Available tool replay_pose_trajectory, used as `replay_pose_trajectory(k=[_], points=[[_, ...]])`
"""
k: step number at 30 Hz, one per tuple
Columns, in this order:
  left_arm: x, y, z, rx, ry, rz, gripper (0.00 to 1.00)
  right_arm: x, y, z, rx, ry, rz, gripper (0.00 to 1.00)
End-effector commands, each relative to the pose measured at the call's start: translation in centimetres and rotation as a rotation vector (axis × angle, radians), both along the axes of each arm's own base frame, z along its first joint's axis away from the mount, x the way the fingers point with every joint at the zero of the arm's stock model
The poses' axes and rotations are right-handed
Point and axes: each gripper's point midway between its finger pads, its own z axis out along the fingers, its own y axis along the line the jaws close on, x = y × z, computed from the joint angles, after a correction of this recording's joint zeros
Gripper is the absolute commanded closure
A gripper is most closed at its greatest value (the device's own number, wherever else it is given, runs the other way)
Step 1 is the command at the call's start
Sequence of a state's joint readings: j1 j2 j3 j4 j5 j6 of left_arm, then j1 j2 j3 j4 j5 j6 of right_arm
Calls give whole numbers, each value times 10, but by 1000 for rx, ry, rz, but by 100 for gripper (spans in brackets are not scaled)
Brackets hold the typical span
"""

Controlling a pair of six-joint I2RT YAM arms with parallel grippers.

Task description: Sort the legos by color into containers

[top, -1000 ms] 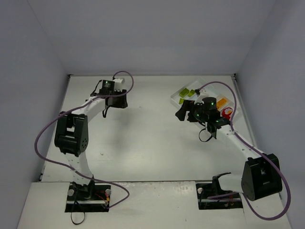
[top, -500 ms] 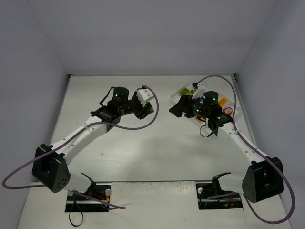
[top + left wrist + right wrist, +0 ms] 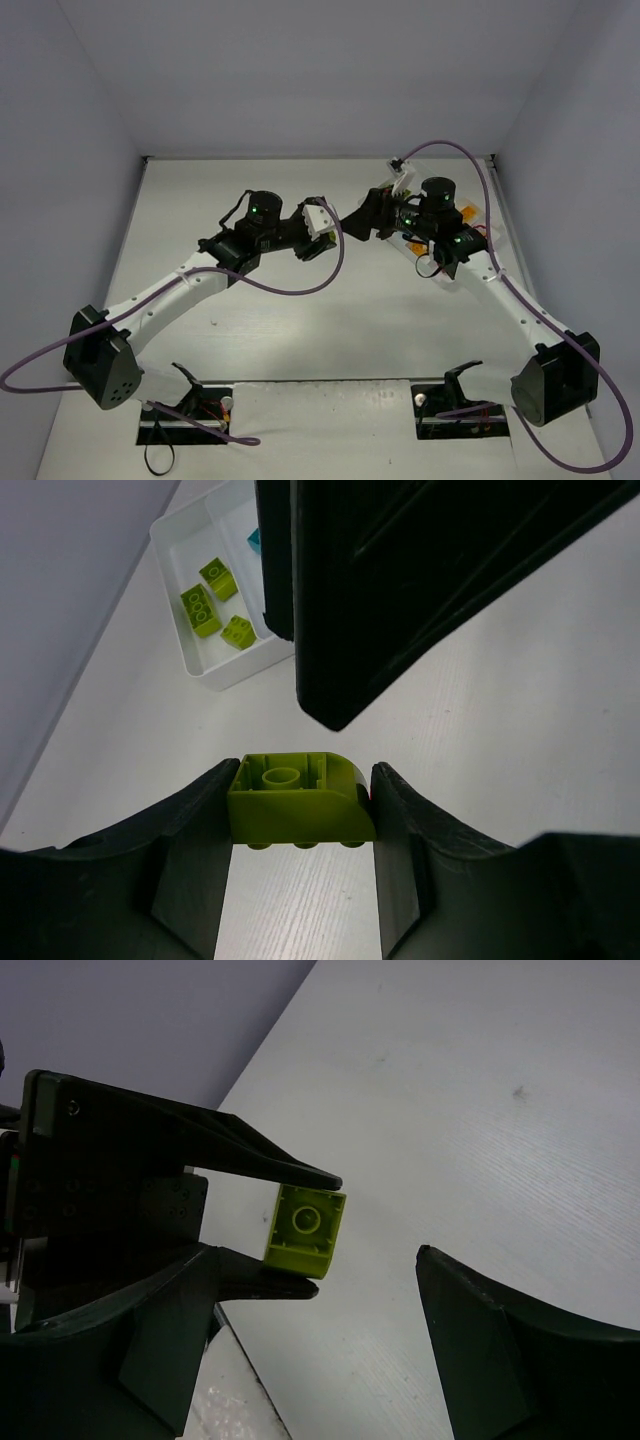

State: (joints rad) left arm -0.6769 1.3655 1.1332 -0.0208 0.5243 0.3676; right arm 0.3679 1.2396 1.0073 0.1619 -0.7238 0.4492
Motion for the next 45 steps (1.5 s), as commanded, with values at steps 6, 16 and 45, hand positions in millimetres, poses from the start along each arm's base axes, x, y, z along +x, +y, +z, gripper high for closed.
replay_pose_trajectory(k=[6,16,45], points=[[-8,-13,65,-104,-164,-57,93,-9,27,28,70,-55,100,25],[-17,-18,73,-120,-180,-83,93,-7,41,12,70,-20,122,30],[42,103,11,-209,401,738,24,184,-113,-82,-280,32,-582,98]])
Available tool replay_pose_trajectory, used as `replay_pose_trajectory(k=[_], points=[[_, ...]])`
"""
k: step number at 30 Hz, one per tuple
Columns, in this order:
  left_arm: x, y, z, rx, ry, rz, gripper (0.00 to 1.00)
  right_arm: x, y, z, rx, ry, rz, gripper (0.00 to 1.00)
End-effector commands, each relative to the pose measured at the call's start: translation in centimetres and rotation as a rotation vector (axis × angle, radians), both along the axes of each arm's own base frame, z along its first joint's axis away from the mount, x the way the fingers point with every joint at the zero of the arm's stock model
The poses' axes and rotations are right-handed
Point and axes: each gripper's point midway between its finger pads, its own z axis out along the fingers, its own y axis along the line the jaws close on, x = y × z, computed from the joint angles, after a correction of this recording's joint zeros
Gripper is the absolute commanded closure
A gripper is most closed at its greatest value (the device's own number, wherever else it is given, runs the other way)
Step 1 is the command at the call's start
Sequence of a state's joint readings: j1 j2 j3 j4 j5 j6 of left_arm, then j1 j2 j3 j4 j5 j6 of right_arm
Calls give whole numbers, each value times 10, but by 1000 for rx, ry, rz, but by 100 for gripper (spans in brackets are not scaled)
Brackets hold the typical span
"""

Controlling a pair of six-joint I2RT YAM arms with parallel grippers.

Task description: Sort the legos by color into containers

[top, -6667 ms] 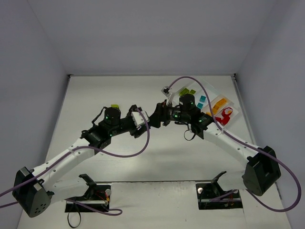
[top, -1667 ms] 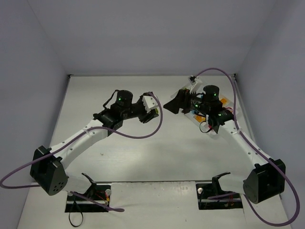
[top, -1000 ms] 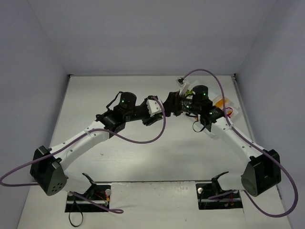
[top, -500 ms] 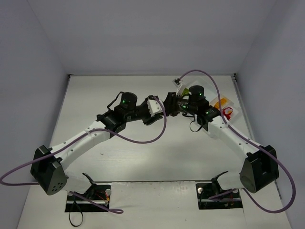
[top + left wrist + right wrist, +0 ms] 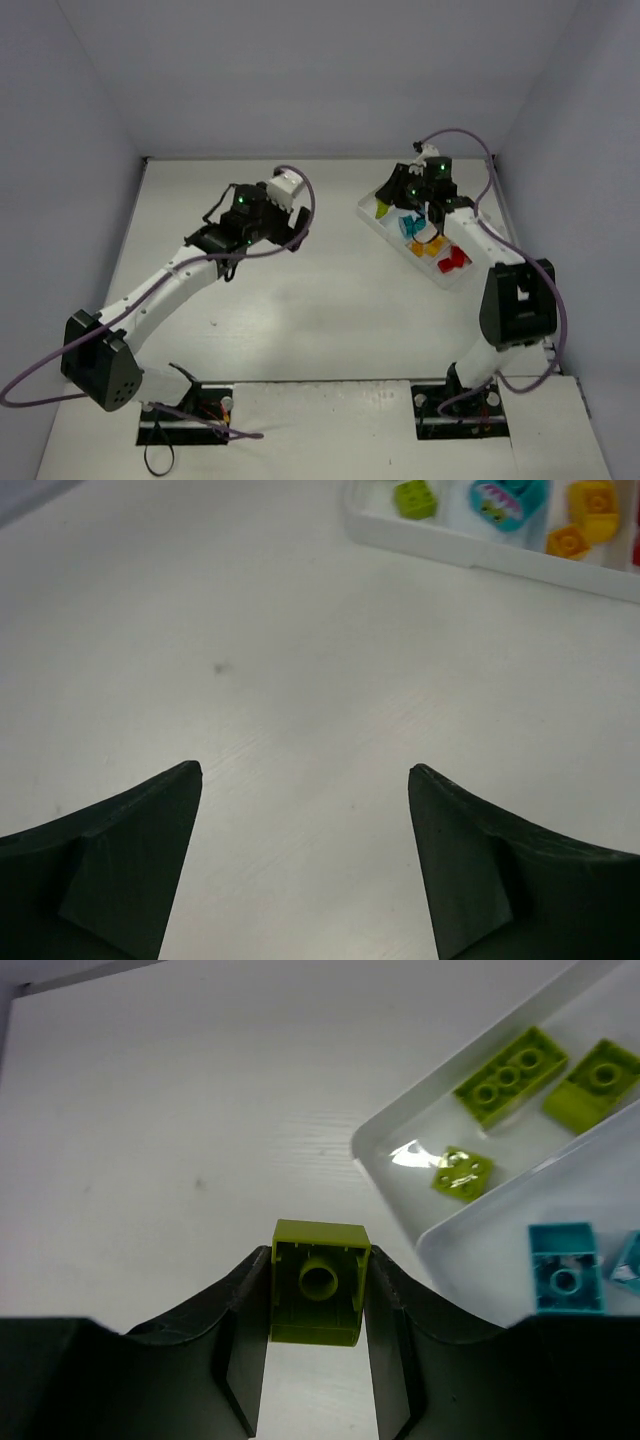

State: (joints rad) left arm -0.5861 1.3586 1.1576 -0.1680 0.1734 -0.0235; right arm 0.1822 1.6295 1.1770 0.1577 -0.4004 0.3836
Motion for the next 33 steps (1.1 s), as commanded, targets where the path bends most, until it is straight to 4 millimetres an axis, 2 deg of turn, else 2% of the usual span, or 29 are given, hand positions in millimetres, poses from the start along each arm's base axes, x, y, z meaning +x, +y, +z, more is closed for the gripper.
replay_pose_trajectory(k=[1,2,3,4,5,6,7,8,10,11,13,16,18,19,21,22,23,24,26,27,28,29,30,32,33], points=[[-4,42,27,-140,87,244,21,53,-25,6,-98,-89,-131,97],[-8,53,32,-150,83,274,20,60,-25,2,-102,-83,-136,96],[-11,67,19,-137,110,319,20,71,-25,7,-107,-97,-141,94],[-11,77,16,-122,101,360,20,76,-25,3,-112,-90,-146,92],[-16,86,21,-129,81,378,20,82,-26,-14,-126,-60,-156,84],[-18,98,9,-103,86,423,20,86,-27,-20,-132,-47,-162,80],[-20,104,7,-98,77,449,20,92,-26,-18,-129,-50,-164,77],[-22,114,13,-101,49,488,20,94,-25,-32,-133,-24,-162,69],[-24,123,13,-87,35,515,20,97,-22,-37,-123,-10,-153,60],[-25,129,17,-85,18,539,19,99,-20,-40,-120,-4,-148,52],[-24,136,18,-94,15,567,19,101,-20,-40,-123,-5,-154,41],[-22,143,17,-120,43,598,19,101,-21,-39,-129,0,-154,33],[-21,144,15,-129,67,605,19,98,-22,-35,-137,3,-155,32],[-21,146,15,-131,71,613,19,96,-24,-22,-144,-20,-158,32],[-22,150,17,-130,71,629,19,87,-32,-13,-165,-31,-176,32],[-23,153,20,-133,61,640,19,80,-35,14,-162,-80,-185,30],[-23,156,21,-136,55,651,19,70,-41,12,-185,-74,-190,29],[-24,158,23,-138,49,661,19,59,-46,45,-182,-135,-206,27],[-27,163,29,-157,30,671,19,41,-57,63,-211,-170,-235,21],[-29,164,30,-163,26,675,19,27,-62,62,-225,-165,-243,17],[-31,167,35,-171,13,679,19,10,-69,94,-221,-231,-272,9],[-32,170,37,-174,4,687,19,-2,-74,99,-231,-240,-279,5],[-34,172,38,-176,-6,693,19,-24,-80,116,-226,-279,-295,0],[-37,176,39,-173,-16,701,19,-47,-89,125,-231,-298,-323,0],[-39,178,39,-172,-20,703,19,-68,-93,141,-219,-329,-333,0]])
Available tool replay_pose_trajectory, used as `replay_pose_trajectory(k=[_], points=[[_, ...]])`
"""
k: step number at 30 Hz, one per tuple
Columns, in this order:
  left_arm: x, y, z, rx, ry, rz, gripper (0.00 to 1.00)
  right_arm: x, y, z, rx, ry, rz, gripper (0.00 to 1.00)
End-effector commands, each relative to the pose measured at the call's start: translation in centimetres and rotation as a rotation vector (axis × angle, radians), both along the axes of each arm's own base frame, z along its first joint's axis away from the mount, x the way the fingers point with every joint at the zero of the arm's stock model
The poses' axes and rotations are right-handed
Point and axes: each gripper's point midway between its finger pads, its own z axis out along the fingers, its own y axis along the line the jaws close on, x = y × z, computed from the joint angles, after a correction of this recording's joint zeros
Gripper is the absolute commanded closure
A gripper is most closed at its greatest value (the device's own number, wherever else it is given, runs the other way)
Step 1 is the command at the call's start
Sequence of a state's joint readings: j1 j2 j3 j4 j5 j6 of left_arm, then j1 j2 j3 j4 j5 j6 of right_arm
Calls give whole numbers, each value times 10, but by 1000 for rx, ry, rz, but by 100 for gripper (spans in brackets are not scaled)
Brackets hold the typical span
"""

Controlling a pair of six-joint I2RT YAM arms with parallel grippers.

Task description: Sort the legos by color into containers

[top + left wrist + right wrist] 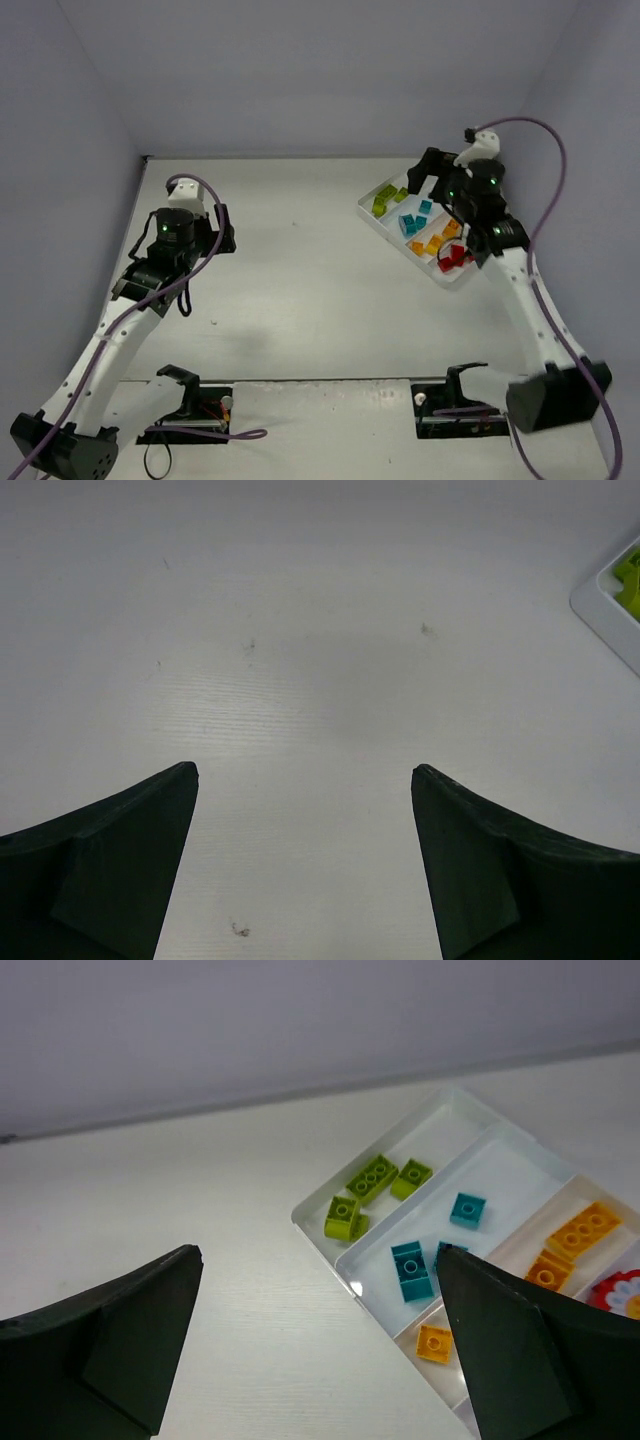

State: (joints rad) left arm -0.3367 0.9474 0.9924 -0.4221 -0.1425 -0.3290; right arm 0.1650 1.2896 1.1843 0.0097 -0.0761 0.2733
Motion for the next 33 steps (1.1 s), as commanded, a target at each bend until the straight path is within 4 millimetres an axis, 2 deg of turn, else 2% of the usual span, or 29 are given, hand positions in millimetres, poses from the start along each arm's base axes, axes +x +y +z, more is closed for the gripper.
replay_pose_trajectory(k=[1,2,3,5,6,8,9,10,15,22,33], points=[[-2,10,24,-19,-85,41,19,-46,-21,25,-26,-71,-63,0],[-4,10,23,-20,-86,40,19,-58,-27,23,-26,-56,-94,0],[-5,12,24,-20,-91,42,19,-75,-29,36,0,-99,-98,0],[-11,16,25,-18,-108,49,19,-94,-30,25,11,-87,-87,0],[-13,18,25,-19,-116,55,19,-110,-32,35,25,-128,-89,0],[-20,21,26,-22,-134,62,19,-125,-34,26,32,-123,-89,0],[-25,23,26,-28,-150,62,19,-143,-37,26,35,-153,-90,0],[-27,23,28,-33,-160,61,19,-147,-38,32,40,-177,-91,0],[-39,26,26,-38,-168,57,19,-178,-37,35,66,-238,-59,0],[-52,29,17,-58,-164,58,19,-192,-40,31,82,-278,-62,0],[-52,29,2,-37,-119,57,19,-199,-41,24,99,-288,-67,0]])
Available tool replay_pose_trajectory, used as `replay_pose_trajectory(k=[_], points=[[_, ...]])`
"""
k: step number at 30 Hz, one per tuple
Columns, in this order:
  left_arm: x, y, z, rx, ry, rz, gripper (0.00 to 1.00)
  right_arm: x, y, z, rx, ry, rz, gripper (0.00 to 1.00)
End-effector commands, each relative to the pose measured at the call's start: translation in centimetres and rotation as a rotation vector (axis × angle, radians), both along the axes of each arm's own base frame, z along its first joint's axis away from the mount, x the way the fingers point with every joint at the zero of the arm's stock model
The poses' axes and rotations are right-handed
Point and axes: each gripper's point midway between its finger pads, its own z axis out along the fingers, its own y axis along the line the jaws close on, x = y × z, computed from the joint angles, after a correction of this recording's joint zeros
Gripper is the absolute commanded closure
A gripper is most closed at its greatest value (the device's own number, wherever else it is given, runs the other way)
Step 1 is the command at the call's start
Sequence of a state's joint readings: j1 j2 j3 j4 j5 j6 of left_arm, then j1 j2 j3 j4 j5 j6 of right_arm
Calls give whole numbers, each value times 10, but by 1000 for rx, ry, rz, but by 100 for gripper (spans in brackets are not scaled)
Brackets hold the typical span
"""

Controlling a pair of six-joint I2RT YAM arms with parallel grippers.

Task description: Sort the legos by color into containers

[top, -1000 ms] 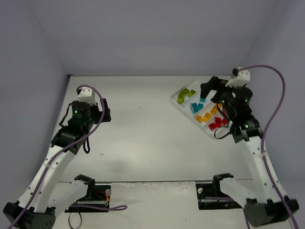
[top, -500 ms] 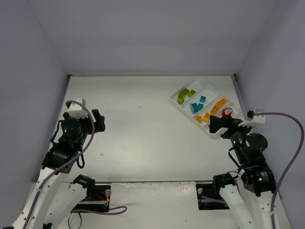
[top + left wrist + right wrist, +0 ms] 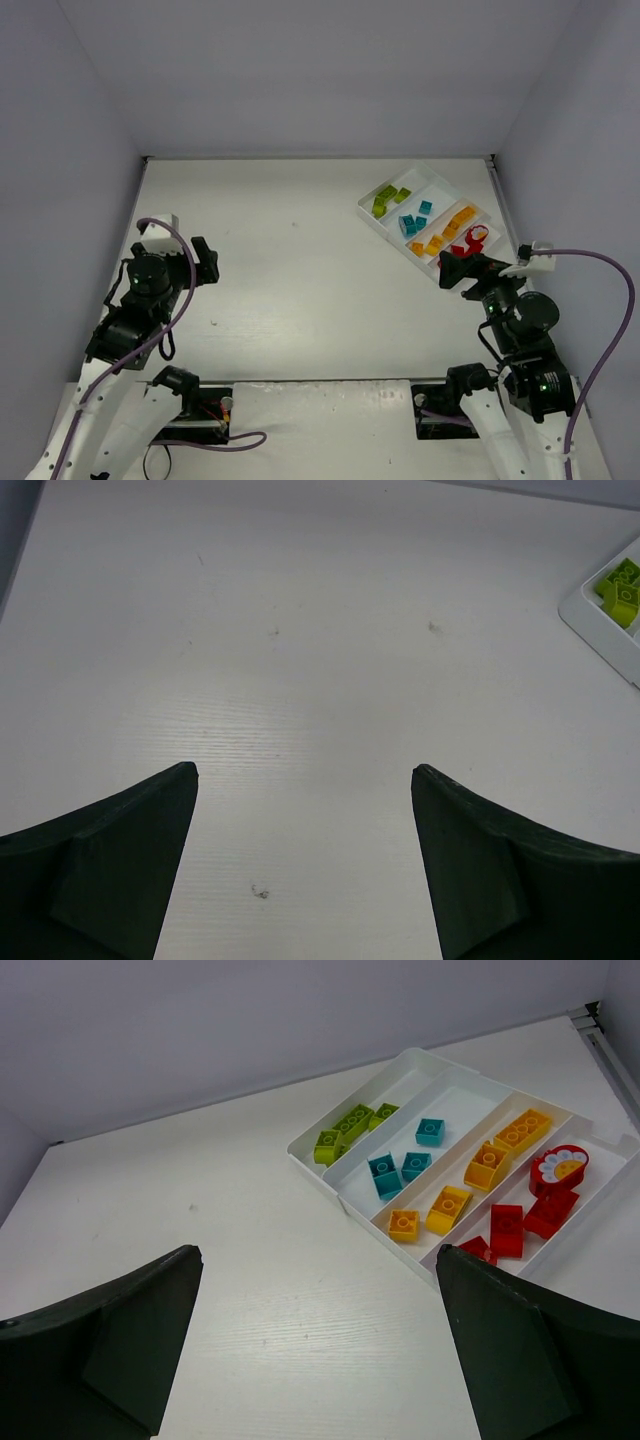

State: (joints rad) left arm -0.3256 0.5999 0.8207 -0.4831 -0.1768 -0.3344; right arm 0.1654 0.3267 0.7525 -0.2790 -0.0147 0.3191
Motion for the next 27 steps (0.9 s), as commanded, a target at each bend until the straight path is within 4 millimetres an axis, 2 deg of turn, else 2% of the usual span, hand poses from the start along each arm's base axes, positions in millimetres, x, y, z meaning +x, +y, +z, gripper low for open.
replay_pose_trajectory(k=[1,27], points=[[6,0,0,-3,1,12,19,3,2,12,29,-52,3,0],[9,4,-9,37,45,27,19,5,4,10,20,-45,9,0]])
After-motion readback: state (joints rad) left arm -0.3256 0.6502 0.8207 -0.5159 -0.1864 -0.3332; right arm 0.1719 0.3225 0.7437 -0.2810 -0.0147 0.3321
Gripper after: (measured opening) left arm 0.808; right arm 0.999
